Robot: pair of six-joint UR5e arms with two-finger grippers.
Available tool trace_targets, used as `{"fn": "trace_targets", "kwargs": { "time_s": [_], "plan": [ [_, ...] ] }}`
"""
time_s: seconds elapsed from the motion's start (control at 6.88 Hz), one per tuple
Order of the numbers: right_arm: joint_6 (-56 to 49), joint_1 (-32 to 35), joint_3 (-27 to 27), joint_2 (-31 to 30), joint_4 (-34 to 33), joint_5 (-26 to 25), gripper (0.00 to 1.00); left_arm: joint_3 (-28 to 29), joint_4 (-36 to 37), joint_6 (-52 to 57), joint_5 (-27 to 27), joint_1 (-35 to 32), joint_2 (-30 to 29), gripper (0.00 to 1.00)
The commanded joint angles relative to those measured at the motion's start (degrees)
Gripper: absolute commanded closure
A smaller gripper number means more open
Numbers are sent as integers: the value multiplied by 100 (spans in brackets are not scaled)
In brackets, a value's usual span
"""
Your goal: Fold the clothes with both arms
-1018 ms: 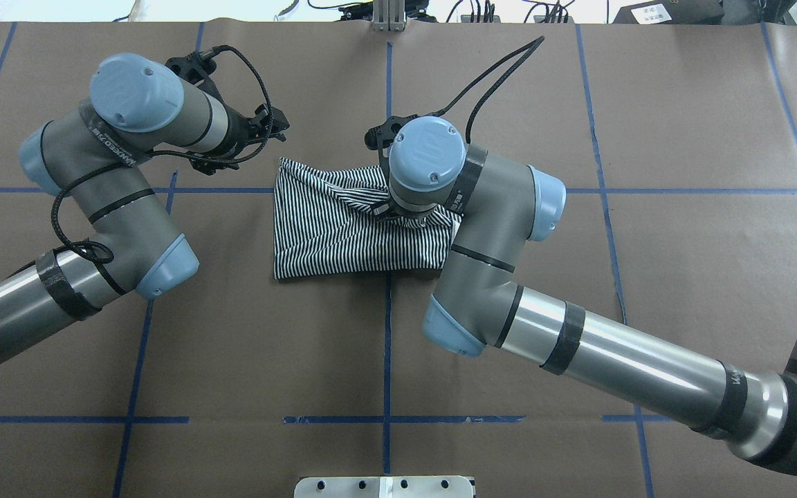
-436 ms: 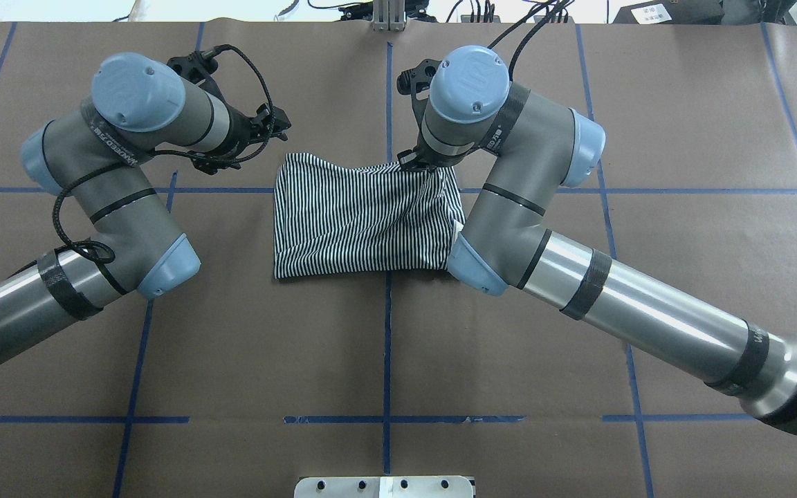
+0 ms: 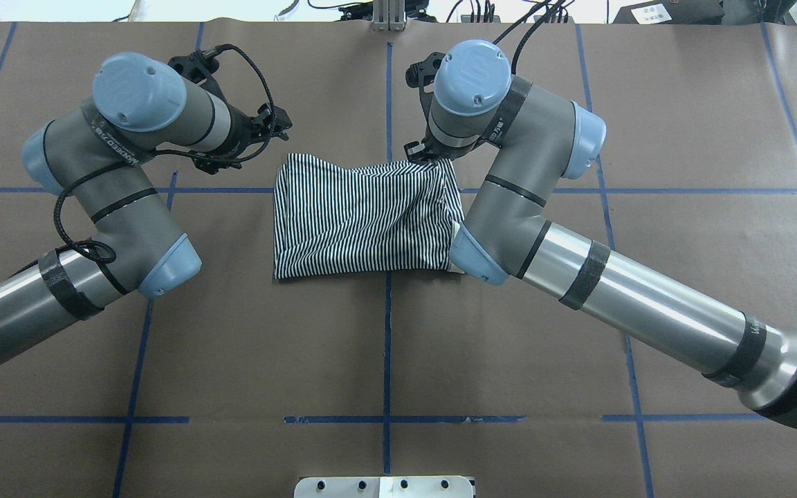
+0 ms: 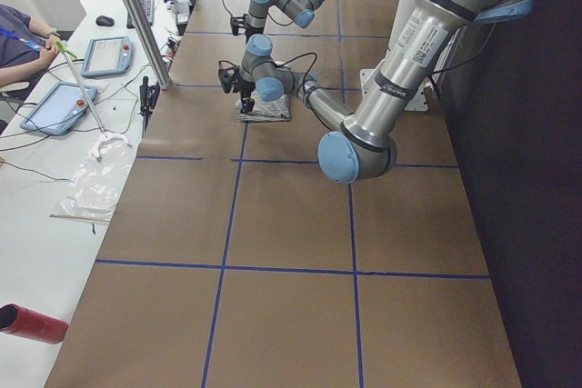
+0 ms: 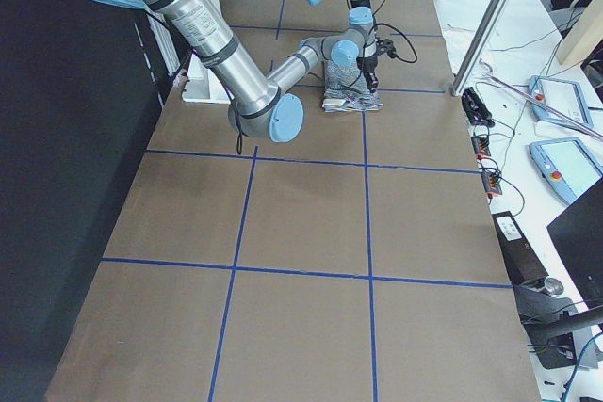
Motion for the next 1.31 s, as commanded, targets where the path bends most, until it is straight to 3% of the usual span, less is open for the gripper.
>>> {"fn": "trace_targets", "kwargs": {
  "time_s": [0.0, 0.15, 0.29, 0.58, 0.87, 1.16],
  "plan": [
    [10, 109, -64, 36, 1, -24, 0, 9, -1, 12, 0, 0, -18, 0],
    [-7, 240, -55, 53, -8, 46, 0, -17, -1, 82, -9, -8, -9, 0],
    [-24, 477, -46, 36, -86, 464, 0, -104, 60, 213, 0, -17, 26, 0],
    [-190, 1205, 346, -383, -436, 1352, 0, -1196, 654, 1439, -9, -218, 690, 0],
    [-2071, 2021, 1076, -1148, -1330, 1697, 0, -2384, 1874, 2913, -393, -997, 1428, 0],
    [-3804, 3137, 1246, -2042, -1678, 2468, 0, -2680, 2318, 5299, -1331, -2348, 2167, 0]
  ]
}}
